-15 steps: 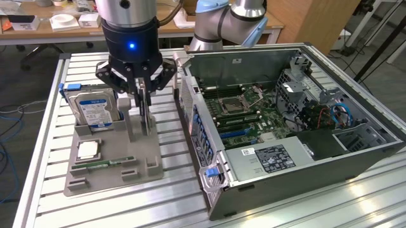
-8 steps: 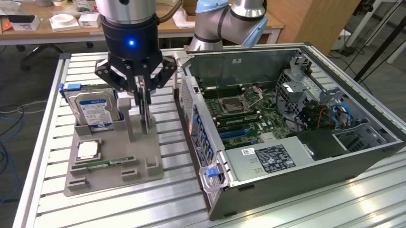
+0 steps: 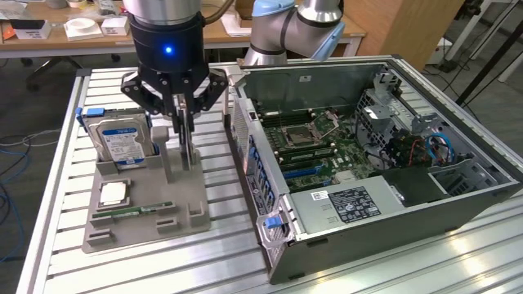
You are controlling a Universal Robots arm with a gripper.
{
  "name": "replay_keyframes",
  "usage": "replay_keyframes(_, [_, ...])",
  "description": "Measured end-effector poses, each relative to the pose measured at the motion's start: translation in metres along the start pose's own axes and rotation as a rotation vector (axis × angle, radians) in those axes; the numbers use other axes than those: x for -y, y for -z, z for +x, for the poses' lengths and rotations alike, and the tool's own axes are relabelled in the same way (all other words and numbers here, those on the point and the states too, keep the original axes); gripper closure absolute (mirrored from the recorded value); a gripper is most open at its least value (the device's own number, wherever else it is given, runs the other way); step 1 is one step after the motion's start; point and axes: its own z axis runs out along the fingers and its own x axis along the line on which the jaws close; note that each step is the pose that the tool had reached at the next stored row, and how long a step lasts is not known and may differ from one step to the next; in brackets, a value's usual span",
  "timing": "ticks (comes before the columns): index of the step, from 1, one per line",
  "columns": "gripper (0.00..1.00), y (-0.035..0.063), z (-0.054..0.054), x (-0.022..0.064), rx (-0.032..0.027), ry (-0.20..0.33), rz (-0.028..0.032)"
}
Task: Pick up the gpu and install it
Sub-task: 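Pick up the gpu and move the gpu toward the slot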
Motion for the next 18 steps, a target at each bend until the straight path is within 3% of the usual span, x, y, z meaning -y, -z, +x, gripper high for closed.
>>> replay_keyframes(18, [0.74,0.0118,0.0,-0.0008,0.0001,0.0,-0.0001])
